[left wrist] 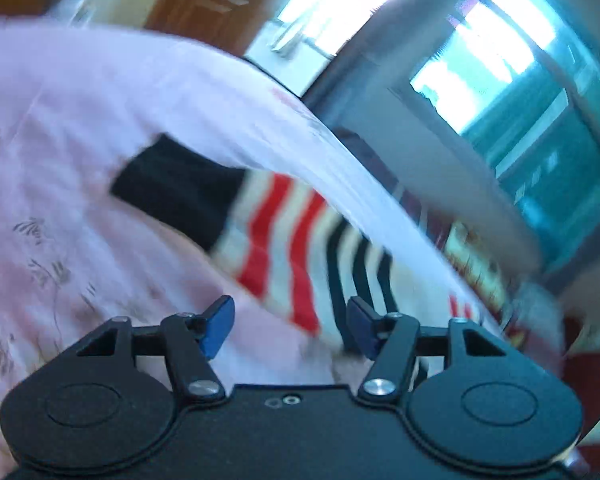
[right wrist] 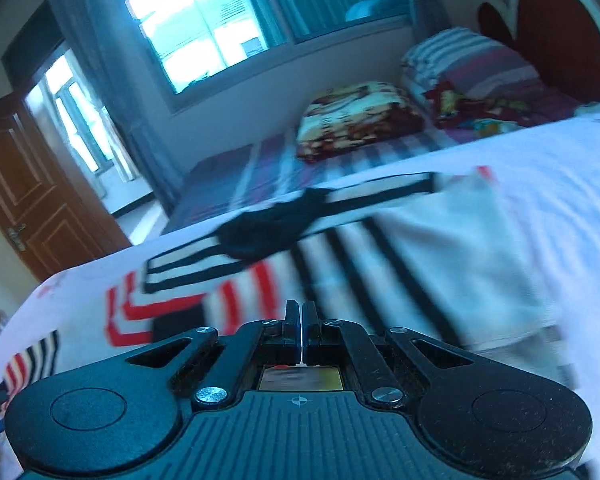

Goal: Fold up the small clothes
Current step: 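Grasp the other black cuff with the left tool and fold it across the body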

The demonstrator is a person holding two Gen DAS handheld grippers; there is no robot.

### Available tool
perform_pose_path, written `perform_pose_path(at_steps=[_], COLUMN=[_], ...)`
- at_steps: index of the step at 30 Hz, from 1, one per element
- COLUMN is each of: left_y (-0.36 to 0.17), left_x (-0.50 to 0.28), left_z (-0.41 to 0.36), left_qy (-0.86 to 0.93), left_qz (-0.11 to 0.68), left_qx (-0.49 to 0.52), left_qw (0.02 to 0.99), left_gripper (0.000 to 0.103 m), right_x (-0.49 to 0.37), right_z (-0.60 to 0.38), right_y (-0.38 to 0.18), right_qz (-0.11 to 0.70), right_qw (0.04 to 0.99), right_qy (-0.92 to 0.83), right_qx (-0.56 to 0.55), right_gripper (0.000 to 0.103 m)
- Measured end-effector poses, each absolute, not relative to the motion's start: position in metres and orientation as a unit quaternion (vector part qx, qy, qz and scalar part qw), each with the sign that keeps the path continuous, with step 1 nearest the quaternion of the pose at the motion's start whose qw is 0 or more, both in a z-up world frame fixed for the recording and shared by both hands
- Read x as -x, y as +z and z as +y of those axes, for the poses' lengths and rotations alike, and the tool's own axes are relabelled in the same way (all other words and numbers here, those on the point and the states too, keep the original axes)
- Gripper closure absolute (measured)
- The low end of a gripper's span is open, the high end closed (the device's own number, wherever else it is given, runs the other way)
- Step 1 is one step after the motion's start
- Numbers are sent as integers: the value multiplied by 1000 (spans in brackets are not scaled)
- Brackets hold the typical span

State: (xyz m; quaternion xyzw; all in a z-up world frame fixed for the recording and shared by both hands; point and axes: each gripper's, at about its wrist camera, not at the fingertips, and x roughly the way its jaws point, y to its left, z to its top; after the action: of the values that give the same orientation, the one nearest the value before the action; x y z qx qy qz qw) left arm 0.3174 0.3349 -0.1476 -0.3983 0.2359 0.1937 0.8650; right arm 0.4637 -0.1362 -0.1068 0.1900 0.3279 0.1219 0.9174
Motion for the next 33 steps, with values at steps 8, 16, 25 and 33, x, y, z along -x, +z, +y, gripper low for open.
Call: perform_pose_path(at_steps=[8, 16, 25, 33], left_y=[-168, -130, -80, -97], left_x=[-322, -349, -438, -489], left_z=[386, 360, 213, 78], left_qy=[199, 135, -13, -93], left_qz=[182, 178, 237, 279], left_qx=[502, 396, 259, 194], left_qw=[822, 890, 936, 936], left_gripper=[72, 98, 98, 98], right_x=[-473, -486, -476, -473], right_z=[-82, -88, -108, -166], right_y=[-100, -119, -124, -112], right_qz=[338, 369, 359, 340], right_qw=[911, 911, 913, 915], right_qy=[111, 53, 71, 82], right_qx=[-207, -174, -180, -201], right_gripper=[103, 103, 103, 103])
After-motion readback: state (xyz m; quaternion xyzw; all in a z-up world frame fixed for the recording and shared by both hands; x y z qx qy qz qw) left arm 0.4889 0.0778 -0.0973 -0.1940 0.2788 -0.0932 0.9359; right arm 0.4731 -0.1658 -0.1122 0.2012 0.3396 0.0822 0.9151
